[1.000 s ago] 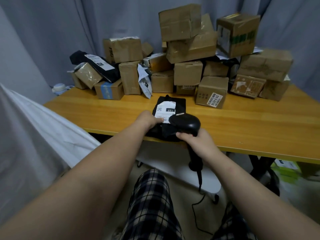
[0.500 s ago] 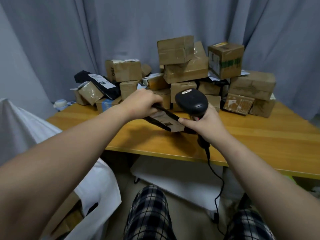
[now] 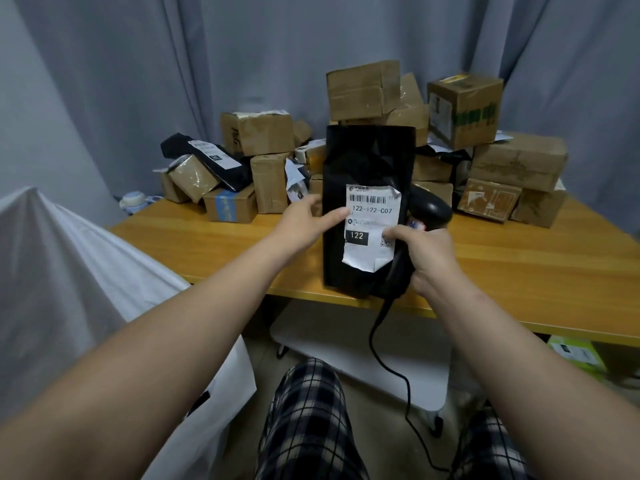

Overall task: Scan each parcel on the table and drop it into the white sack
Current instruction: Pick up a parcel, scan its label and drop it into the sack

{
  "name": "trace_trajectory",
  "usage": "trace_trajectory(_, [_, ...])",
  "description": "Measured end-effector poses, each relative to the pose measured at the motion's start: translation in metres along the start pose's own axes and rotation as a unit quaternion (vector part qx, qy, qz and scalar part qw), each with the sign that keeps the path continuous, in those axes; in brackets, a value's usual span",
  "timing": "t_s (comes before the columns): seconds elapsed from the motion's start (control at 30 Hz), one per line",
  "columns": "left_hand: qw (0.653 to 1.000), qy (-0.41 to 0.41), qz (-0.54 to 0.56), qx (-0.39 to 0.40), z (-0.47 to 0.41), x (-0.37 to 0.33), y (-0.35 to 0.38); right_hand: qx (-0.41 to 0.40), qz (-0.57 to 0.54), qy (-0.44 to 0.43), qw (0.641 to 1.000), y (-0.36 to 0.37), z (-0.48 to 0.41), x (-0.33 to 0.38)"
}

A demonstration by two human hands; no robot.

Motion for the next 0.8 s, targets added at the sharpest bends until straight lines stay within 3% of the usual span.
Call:
trace_trajectory(0.1, [0.990, -0.009, 0.141, -0.006, -0.003, 0.014, 0.002, 0.011, 0.038, -0.016, 0.999, -0.002, -0.004, -0.004])
trace_trajectory(0.23, [0.970, -0.068, 0.221, -0.070, -0.012, 0.041, -0.009, -0.055, 0.107, -0.112, 0.986, -0.019, -0.005, 0.006])
trace_trajectory(0.33, [0.954, -0.086, 0.275, -0.082, -0.016, 0.057, -0.011, 0.017, 0.181, -0.183, 0.966, -0.008, 0.004, 0.010])
trace_trajectory(0.4, [0.946, -0.093, 0.296, -0.096, -0.018, 0.065, -0.012, 0.063, 0.233, -0.185, 0.952, 0.002, 0.011, 0.001])
trace_trajectory(0.5, [0.941, -0.096, 0.307, -0.109, -0.019, 0.070, -0.010, 0.062, 0.283, -0.194, 0.937, 0.009, 0.015, -0.007])
trace_trajectory(0.8, [0.945, -0.100, 0.291, -0.110, -0.023, 0.074, -0.010, 0.085, 0.291, -0.200, 0.932, 0.018, 0.023, -0.008])
Point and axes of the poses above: each hand's wrist, its own z-axis away from the middle knuckle, its own y-axis out of the palm, x = y × z, the point moved 9 cm from there along -z, towards the middle knuckle, and after that the axes turned 4 degrees about x, right-handed, at the moved point
